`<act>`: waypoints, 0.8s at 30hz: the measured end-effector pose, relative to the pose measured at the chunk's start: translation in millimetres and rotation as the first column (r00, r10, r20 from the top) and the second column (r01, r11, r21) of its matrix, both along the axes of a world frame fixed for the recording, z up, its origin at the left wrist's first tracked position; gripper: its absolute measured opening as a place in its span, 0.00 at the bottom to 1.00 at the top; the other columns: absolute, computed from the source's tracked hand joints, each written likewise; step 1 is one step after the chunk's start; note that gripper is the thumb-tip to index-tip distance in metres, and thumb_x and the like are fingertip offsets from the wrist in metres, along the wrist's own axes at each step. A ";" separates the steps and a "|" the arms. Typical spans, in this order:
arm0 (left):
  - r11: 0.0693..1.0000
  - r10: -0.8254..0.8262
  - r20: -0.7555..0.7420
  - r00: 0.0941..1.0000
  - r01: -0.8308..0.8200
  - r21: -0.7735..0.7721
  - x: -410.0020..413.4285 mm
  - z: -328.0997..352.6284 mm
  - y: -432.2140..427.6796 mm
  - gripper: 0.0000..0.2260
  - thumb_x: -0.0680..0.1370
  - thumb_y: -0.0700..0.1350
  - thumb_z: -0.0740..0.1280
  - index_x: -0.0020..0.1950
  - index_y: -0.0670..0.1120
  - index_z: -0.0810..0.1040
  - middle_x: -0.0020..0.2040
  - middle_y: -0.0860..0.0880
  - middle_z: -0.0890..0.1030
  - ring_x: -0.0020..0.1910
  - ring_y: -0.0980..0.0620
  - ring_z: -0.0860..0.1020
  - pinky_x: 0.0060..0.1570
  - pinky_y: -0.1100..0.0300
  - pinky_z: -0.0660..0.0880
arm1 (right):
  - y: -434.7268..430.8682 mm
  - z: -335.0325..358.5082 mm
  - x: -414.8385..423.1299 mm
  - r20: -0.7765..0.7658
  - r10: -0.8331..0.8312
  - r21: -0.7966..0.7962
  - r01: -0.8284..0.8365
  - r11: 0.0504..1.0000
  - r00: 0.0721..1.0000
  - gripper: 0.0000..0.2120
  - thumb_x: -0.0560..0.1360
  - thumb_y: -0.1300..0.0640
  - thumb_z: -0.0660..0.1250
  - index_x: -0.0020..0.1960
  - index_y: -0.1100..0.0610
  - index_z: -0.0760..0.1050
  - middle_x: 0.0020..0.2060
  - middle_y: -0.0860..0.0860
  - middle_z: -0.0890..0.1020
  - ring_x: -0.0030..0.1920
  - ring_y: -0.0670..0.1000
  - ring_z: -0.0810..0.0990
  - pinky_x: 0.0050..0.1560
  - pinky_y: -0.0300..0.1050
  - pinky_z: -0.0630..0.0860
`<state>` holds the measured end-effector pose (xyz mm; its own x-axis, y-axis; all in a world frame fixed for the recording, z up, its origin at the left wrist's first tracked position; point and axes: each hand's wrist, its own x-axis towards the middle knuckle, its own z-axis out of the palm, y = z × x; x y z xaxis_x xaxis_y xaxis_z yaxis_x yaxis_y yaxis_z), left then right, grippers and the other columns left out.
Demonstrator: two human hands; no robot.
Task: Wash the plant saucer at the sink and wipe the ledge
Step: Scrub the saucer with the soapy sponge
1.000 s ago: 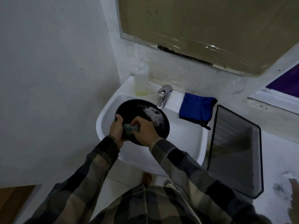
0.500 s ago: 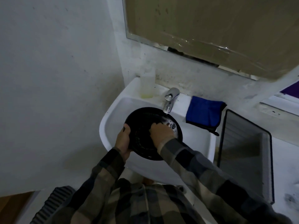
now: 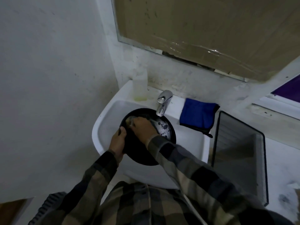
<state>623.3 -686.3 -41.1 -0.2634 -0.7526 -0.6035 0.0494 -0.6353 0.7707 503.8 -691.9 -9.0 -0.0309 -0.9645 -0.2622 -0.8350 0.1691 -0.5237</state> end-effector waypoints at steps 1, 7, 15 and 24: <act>1.000 0.002 -0.012 1.000 -0.002 0.009 0.1 -0.3 2.5 0.23 0.81 0.58 0.53 0.72 0.48 0.68 0.66 0.46 0.75 0.62 0.45 0.75 0.64 0.48 0.71 | -4.5 -2.7 -6.2 -0.062 -0.009 0.020 0.010 1.000 0.998 0.14 0.79 0.59 0.58 0.60 0.65 0.73 0.57 0.63 0.76 0.57 0.62 0.76 0.55 0.50 0.72; 0.998 0.058 -0.049 0.997 -0.058 0.014 3.0 -3.6 6.2 0.22 0.82 0.57 0.52 0.72 0.49 0.67 0.65 0.47 0.75 0.60 0.47 0.75 0.56 0.54 0.73 | 9.6 -21.8 -53.9 -0.370 -0.022 0.159 0.086 0.984 0.929 0.14 0.78 0.66 0.56 0.61 0.60 0.73 0.58 0.60 0.79 0.57 0.59 0.78 0.55 0.54 0.76; 0.995 0.095 -0.005 0.995 -0.095 0.015 13.0 -9.5 -8.2 0.21 0.82 0.58 0.52 0.71 0.51 0.69 0.63 0.47 0.77 0.59 0.47 0.76 0.52 0.54 0.75 | 52.2 -10.4 -23.2 -0.252 0.312 0.411 -0.190 0.891 0.916 0.15 0.78 0.57 0.61 0.61 0.62 0.74 0.59 0.61 0.76 0.58 0.61 0.74 0.55 0.50 0.74; 0.992 0.096 -0.022 0.995 -0.094 0.079 25.0 -5.3 -26.5 0.25 0.79 0.63 0.52 0.71 0.51 0.69 0.63 0.46 0.78 0.59 0.44 0.78 0.46 0.52 0.78 | 74.2 -13.9 28.3 -0.047 0.179 0.016 -0.179 0.984 0.983 0.32 0.77 0.38 0.49 0.66 0.63 0.66 0.60 0.61 0.72 0.58 0.60 0.70 0.58 0.51 0.67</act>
<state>648.2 -712.8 -46.3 -0.2090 -0.7259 -0.6552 0.1312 -0.6848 0.7168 532.1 -617.7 -22.9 0.1291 -0.9526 -0.2756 -0.8762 0.0205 -0.4814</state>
